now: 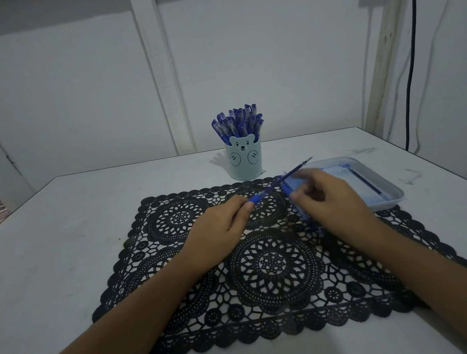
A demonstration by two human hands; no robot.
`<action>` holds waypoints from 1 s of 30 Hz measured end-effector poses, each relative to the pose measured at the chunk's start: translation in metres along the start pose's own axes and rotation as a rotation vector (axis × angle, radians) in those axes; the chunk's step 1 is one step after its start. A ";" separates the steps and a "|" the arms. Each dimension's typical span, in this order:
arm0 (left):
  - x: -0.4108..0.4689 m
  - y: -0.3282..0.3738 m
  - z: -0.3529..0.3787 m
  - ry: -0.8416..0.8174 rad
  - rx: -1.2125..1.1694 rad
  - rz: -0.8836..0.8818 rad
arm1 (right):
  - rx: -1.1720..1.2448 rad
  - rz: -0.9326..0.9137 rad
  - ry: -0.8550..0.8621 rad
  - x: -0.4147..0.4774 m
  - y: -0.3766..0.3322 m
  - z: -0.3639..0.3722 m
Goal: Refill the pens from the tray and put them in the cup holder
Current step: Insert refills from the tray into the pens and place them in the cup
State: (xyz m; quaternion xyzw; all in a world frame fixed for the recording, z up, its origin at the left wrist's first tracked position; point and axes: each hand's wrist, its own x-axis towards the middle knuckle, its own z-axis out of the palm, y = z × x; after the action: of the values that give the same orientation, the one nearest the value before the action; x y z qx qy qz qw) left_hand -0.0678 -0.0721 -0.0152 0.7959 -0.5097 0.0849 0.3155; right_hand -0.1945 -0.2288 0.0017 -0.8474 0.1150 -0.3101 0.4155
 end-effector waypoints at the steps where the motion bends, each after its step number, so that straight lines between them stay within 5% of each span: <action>1: 0.000 0.000 0.000 -0.004 0.003 -0.001 | 0.096 0.024 0.024 -0.001 -0.001 -0.001; 6: -0.001 0.001 0.000 -0.005 0.000 -0.005 | 0.265 0.035 -0.049 -0.006 -0.004 0.004; 11: 0.000 0.002 0.000 -0.021 0.037 -0.001 | -0.042 0.024 -0.303 -0.008 -0.002 0.010; 20: 0.000 0.003 0.000 -0.051 0.041 0.000 | 0.129 0.049 0.059 -0.003 0.000 0.000; 30: -0.001 0.003 0.001 -0.065 0.098 0.059 | -0.018 -0.116 0.040 -0.004 -0.002 0.006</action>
State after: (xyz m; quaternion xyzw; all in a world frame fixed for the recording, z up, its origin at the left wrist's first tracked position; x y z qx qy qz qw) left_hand -0.0710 -0.0725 -0.0148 0.7975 -0.5379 0.0933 0.2568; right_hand -0.1939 -0.2216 -0.0015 -0.8499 0.0769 -0.3494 0.3869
